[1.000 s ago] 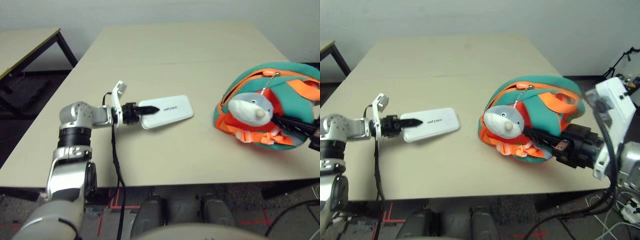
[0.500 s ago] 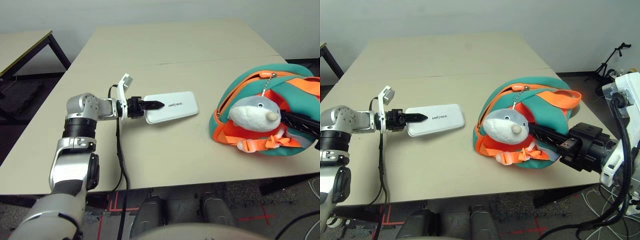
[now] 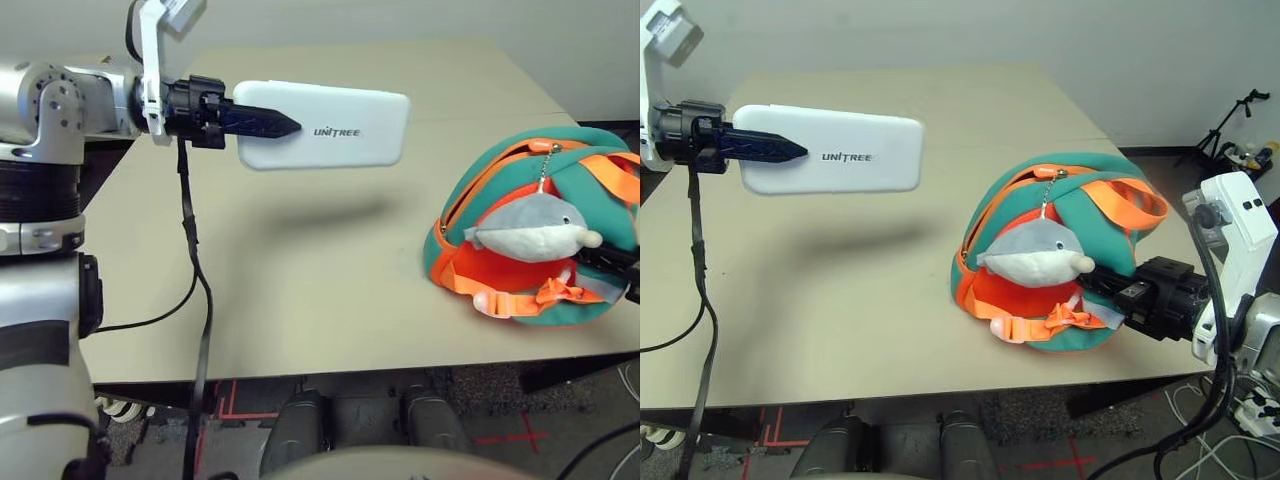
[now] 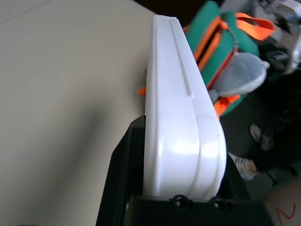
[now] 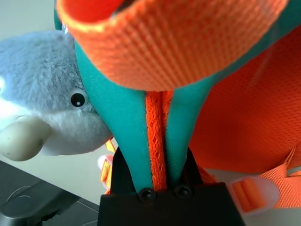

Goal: Put the pencil case into the backpack and zip it.

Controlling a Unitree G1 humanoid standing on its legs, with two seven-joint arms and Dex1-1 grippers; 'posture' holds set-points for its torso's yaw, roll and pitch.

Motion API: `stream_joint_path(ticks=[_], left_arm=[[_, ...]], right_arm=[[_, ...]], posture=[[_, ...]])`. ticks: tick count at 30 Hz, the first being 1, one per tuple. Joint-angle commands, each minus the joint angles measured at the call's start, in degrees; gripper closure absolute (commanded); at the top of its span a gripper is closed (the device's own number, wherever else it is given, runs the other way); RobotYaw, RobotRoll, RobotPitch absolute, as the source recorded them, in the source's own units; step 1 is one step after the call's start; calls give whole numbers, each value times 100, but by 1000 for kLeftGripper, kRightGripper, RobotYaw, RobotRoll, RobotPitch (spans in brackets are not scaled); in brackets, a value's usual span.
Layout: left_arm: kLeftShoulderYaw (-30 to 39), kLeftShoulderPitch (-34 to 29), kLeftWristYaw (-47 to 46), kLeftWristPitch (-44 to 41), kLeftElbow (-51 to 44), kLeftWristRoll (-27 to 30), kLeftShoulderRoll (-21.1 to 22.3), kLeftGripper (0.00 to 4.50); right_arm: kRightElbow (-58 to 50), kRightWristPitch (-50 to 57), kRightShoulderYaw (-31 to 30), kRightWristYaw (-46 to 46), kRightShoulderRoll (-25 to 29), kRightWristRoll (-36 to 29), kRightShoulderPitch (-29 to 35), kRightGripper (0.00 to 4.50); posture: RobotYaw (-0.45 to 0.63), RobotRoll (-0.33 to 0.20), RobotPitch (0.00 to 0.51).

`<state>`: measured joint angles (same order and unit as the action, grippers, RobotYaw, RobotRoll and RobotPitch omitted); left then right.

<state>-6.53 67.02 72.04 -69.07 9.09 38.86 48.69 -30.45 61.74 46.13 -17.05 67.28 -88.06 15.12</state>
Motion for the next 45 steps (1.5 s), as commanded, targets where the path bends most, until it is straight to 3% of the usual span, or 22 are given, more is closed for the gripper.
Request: stream_joint_path(ticks=[1,20,27,37,45], left_arm=[[-276,109,136,262,-221,-64,-270,3098],[-1679,572,1103,2295,569,-1684,-1139,3098],[-1935,885,1400,2307,655,-1951,-1656,3098],[-1842,1320,1357,2349,1345,-2108,-2563,3098],[-1362,1751,1366,2262,1714,-2029,-2485,3101]], right_arm=[[44,89,-57,-166,-21,254,-42,4358],[37,83,-413,-153,-162,414,-585,4358],[94,45,-685,-142,-173,442,-844,4358],[156,22,-1031,-162,-260,577,-1235,4358],[291,107,-1161,-306,-207,710,-1451,4358]], posture=[[-93,0,90],[-119,0,92],[-109,0,93],[-122,0,86],[-101,0,97]])
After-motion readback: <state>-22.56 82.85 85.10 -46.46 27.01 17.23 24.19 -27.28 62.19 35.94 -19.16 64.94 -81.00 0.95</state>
